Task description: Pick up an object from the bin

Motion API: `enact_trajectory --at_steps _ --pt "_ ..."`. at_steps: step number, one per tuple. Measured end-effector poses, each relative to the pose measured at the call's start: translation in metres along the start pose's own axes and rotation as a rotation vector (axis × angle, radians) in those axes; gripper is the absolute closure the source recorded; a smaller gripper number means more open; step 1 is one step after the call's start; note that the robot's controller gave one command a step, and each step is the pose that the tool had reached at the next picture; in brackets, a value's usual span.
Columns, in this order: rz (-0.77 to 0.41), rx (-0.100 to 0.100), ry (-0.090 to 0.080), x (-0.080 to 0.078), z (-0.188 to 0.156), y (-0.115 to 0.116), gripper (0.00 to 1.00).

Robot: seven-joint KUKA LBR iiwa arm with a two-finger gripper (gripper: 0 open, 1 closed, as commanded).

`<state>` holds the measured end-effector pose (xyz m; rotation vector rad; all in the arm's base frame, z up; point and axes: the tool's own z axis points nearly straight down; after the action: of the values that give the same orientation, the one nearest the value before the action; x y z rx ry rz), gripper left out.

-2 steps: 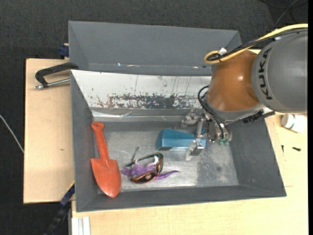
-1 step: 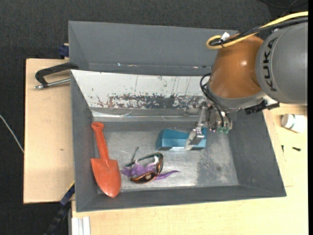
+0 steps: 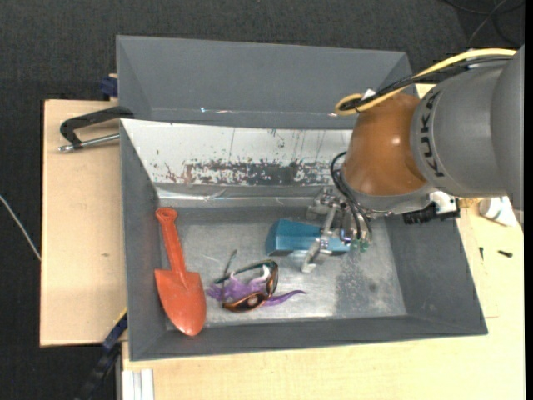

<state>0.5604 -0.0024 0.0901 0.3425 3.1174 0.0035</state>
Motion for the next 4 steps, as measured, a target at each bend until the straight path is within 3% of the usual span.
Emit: enact_trajectory --at_steps 1,4 --pt "-0.154 0.002 0.002 -0.001 0.015 0.010 1.00" --pt "-0.153 0.002 0.006 0.002 0.002 0.010 1.00"
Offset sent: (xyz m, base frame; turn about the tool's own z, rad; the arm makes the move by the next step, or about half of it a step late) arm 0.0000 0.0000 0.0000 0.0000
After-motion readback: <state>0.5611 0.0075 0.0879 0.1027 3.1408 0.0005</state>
